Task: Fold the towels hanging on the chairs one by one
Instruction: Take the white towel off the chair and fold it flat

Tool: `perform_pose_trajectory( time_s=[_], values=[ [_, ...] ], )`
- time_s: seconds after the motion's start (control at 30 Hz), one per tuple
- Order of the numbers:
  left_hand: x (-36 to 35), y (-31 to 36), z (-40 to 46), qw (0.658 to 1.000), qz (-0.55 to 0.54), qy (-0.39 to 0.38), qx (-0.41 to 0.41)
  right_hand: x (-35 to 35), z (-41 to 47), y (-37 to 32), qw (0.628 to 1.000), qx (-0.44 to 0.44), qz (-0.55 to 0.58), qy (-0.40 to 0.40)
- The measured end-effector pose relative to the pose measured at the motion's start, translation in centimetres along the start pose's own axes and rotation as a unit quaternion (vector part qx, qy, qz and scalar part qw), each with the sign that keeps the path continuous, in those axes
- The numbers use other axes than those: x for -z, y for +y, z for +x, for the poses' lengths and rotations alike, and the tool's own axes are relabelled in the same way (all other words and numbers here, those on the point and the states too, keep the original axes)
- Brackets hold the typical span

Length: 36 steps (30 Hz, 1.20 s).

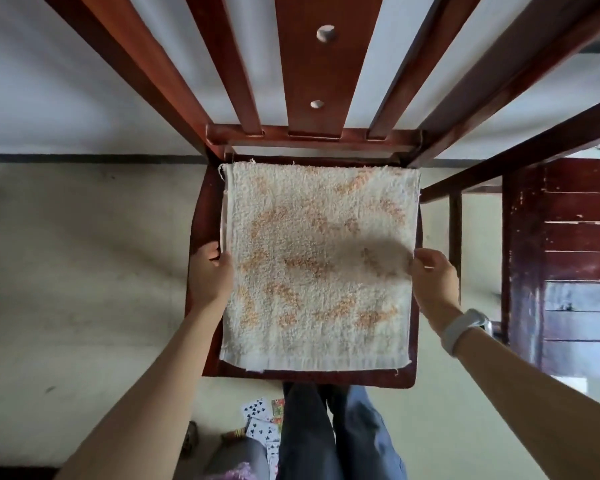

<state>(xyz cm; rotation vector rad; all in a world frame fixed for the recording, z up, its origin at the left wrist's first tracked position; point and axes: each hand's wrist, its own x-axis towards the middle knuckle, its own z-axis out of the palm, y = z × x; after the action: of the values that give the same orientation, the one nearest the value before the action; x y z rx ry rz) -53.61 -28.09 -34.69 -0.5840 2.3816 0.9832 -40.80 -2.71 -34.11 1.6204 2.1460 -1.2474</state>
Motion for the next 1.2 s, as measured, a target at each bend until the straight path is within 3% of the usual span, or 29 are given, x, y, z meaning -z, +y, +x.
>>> perform_pose_trajectory(
  time_s=[0.23, 0.37, 0.47, 0.67, 0.97, 1.1, 1.2],
  values=[
    [-0.1, -2.4, -1.9, 0.999, 0.013, -0.025, 0.030, -2.1, -4.1, 4.9, 0.998, -0.051, -0.031, 0.026],
    [0.6, -2.3, -1.3, 0.993, 0.012, -0.024, 0.118, -2.9, -5.1, 5.9, 0.994, -0.084, -0.062, 0.021],
    [0.9, -2.5, 0.2, 0.989, 0.032, -0.037, 0.138, -3.2, -5.7, 6.0, 0.993, -0.098, -0.067, 0.012],
    [1.2, -2.1, 2.0, 0.987, 0.019, -0.046, 0.153, -2.8, -7.7, 6.5, 0.996, -0.080, 0.000, 0.033],
    [3.1, -3.7, -0.2, 0.979, 0.134, -0.152, 0.010, -1.9, -9.2, 7.8, 0.986, -0.121, 0.103, -0.048],
    [5.0, -4.9, -0.3, 0.965, 0.197, -0.004, -0.170, -1.4, -9.1, 7.4, 0.973, -0.151, 0.169, -0.047],
    [5.1, -6.1, -0.8, 0.968, 0.193, 0.014, -0.159, -1.1, -9.1, 6.8, 0.941, -0.188, 0.270, -0.075]
  ],
)
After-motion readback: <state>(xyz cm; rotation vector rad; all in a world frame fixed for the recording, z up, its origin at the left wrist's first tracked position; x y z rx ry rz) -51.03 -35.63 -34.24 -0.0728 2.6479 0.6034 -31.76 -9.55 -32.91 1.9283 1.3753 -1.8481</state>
